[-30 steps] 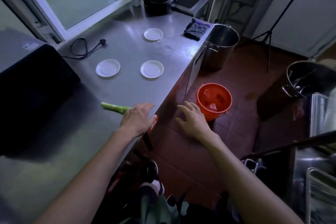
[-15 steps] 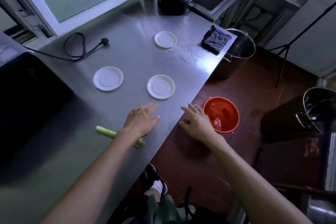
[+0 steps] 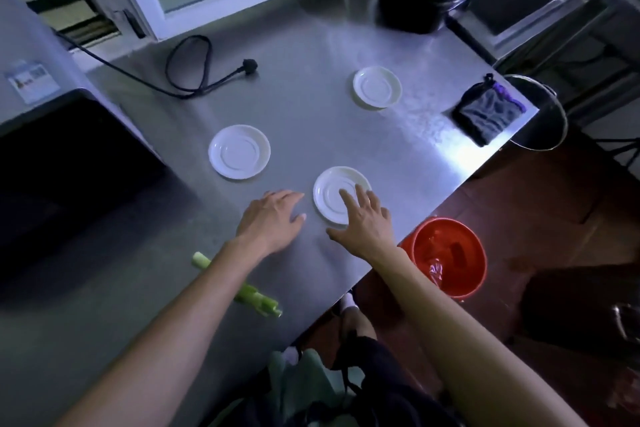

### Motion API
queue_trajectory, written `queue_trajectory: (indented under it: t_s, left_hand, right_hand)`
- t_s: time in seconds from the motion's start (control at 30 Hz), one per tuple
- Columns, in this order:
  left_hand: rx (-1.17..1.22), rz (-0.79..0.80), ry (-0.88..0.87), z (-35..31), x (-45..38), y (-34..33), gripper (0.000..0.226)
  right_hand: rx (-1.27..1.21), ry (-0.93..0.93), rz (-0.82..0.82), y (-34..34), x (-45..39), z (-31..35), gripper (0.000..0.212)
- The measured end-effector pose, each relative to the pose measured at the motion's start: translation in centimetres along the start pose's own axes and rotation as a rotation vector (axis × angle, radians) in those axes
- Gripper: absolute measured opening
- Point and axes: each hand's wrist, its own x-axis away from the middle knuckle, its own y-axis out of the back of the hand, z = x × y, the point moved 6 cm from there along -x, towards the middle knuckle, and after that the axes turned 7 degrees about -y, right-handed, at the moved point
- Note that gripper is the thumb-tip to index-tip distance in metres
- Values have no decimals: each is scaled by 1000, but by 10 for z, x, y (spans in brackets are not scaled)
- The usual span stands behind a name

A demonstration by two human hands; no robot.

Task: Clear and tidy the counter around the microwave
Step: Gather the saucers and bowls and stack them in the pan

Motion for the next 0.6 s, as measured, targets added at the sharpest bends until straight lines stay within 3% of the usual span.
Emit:
queue_trajectory:
  t_s: [0.3,0.6]
  left_hand:
    - [55,-16,204,-2,-39,-1,50]
    - [85,-46,340,-6,-64,-2,49]
  right_hand:
    - [201,240,87,-13,-71,4,109]
    - [269,417,161,-19,-109,10,113]
